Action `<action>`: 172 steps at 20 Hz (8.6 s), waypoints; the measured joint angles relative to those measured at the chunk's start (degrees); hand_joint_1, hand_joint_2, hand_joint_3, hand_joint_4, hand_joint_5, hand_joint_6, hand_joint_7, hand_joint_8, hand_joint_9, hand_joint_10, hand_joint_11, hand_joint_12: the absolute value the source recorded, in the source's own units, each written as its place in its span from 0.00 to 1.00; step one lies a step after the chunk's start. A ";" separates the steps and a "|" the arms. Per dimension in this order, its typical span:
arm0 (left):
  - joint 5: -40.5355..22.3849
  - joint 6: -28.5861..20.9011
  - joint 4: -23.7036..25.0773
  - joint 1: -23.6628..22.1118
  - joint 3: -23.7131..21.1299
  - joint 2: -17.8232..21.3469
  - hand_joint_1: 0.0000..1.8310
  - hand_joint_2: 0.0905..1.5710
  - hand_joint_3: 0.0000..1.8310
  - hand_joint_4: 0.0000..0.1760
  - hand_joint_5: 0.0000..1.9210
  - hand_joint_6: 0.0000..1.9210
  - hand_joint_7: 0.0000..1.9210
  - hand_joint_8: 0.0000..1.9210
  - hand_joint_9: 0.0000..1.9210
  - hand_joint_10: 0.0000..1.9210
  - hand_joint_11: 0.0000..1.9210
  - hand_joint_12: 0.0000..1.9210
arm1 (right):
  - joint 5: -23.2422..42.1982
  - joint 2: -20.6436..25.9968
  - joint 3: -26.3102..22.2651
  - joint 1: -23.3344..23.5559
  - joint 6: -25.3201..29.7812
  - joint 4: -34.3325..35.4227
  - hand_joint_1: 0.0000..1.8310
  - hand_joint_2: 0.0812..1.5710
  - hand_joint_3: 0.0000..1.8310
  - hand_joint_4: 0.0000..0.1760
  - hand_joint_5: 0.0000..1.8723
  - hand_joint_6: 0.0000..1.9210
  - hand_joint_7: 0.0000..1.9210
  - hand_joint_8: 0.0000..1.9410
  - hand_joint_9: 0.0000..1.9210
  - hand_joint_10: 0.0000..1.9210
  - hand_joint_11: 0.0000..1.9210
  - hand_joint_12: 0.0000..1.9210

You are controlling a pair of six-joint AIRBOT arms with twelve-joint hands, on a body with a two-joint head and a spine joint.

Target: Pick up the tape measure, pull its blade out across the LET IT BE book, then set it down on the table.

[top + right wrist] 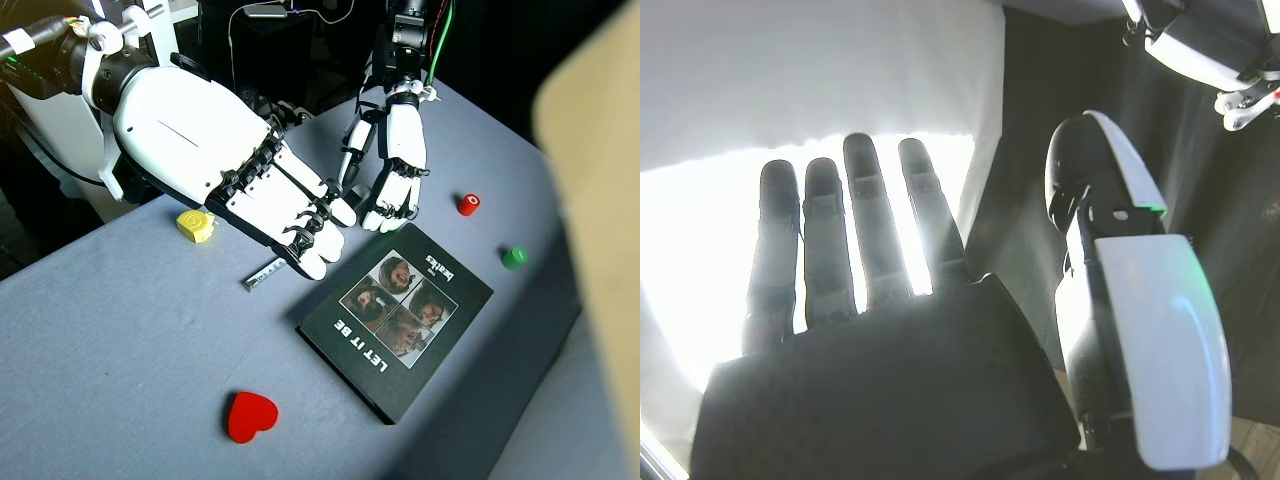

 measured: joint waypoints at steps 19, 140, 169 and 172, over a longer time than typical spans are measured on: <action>1.14 5.51 -0.96 0.55 1.05 -2.12 0.61 0.70 0.00 0.00 0.34 0.01 0.35 0.01 0.32 0.01 0.15 0.40 | 0.42 -0.02 0.00 0.00 0.00 0.00 0.05 0.78 0.00 0.21 0.05 0.00 0.10 0.00 0.05 0.00 0.00 0.28; 31.78 -15.02 15.89 -37.35 10.71 5.79 0.75 0.68 0.00 0.00 0.52 0.43 0.53 0.45 0.49 0.65 0.44 0.61 | 3.87 -27.52 34.62 10.56 -15.50 20.85 0.57 0.71 0.00 0.00 0.40 0.00 0.42 0.00 0.42 0.01 0.22 0.50; 30.60 -15.41 15.85 -36.79 10.71 5.79 0.75 0.68 0.00 0.00 0.52 0.44 0.51 0.47 0.49 0.65 0.44 0.62 | 4.35 -25.22 31.67 9.33 -15.30 15.87 0.66 0.71 0.00 0.00 0.46 0.57 0.53 0.52 0.49 0.35 0.38 0.67; 29.75 -15.52 15.80 -36.70 10.71 5.79 0.75 0.68 0.00 0.00 0.52 0.43 0.51 0.47 0.49 0.65 0.44 0.62 | 4.52 -23.65 30.49 9.22 -15.23 14.32 0.66 0.71 0.00 0.00 0.46 0.57 0.52 0.54 0.48 0.36 0.38 0.67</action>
